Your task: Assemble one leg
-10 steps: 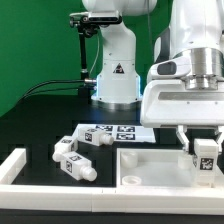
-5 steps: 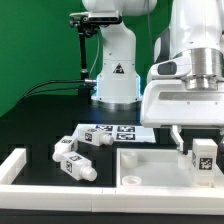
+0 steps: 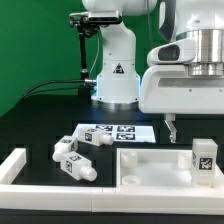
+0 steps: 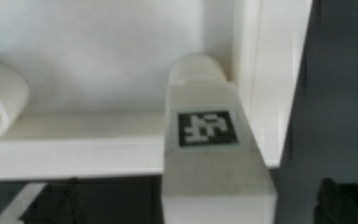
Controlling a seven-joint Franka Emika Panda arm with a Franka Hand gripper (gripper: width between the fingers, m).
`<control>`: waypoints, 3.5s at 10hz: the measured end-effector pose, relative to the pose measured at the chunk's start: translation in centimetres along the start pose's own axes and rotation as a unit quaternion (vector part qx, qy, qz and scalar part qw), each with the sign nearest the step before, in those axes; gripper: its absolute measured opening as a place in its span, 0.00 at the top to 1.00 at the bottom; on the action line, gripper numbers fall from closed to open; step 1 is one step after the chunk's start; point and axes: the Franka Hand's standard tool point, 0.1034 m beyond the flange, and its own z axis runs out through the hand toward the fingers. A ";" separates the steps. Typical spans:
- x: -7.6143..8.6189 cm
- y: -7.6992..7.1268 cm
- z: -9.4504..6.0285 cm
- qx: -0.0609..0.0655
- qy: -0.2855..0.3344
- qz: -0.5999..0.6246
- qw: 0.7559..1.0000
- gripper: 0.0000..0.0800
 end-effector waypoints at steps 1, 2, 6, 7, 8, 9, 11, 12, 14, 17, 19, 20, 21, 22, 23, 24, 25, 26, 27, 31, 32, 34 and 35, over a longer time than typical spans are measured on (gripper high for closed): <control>0.1 0.1 0.2 -0.002 -0.052 0.012 0.999 0.19; 0.6 0.0 0.6 -0.004 -0.074 0.016 0.997 0.19; 1.5 -0.7 1.8 -0.006 -0.074 0.046 0.996 0.19; 1.6 -0.6 1.8 -0.007 -0.073 0.050 0.996 0.19; 1.5 -0.5 1.8 -0.008 -0.073 0.061 0.995 0.35; 1.5 -0.5 1.8 -0.011 -0.073 0.093 0.993 0.55; 1.5 -0.6 1.8 -0.016 -0.072 0.170 0.983 0.64; 1.5 -0.5 1.8 -0.018 -0.072 0.199 0.977 0.64; 1.6 -0.3 1.9 -0.023 -0.068 0.292 0.954 0.64; 1.4 -0.1 2.0 -0.022 -0.072 0.516 0.853 0.64; 1.1 0.2 2.0 -0.005 -0.064 0.627 0.776 0.64; 0.9 0.4 1.9 0.003 -0.061 0.638 0.768 0.64; 1.0 0.3 2.0 0.003 -0.061 0.623 0.779 0.64; 0.9 0.2 2.0 0.001 -0.063 0.615 0.786 0.64; 0.6 -0.2 1.8 -0.007 -0.077 0.549 0.832 0.42; 0.7 -0.6 1.6 0.004 -0.077 0.448 0.890 0.24; 0.4 -1.4 1.5 0.011 -0.080 0.371 0.925 0.24; 0.2 -1.8 1.5 0.015 -0.083 0.331 0.940 0.20; 0.3 -1.5 1.6 0.017 -0.081 0.298 0.951 0.20; 0.9 -0.8 1.4 0.012 -0.065 0.084 0.994 0.19; 1.0 -1.0 1.5 0.018 -0.058 0.023 0.998 0.19; 1.4 -1.0 1.5 0.023 -0.041 0.008 0.999 0.19; 1.3 -0.9 1.6 0.021 -0.043 0.017 0.999 0.21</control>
Offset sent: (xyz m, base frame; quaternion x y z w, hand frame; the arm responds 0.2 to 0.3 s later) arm 0.0217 0.0193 -0.0087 0.0531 -0.0021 0.0428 0.9977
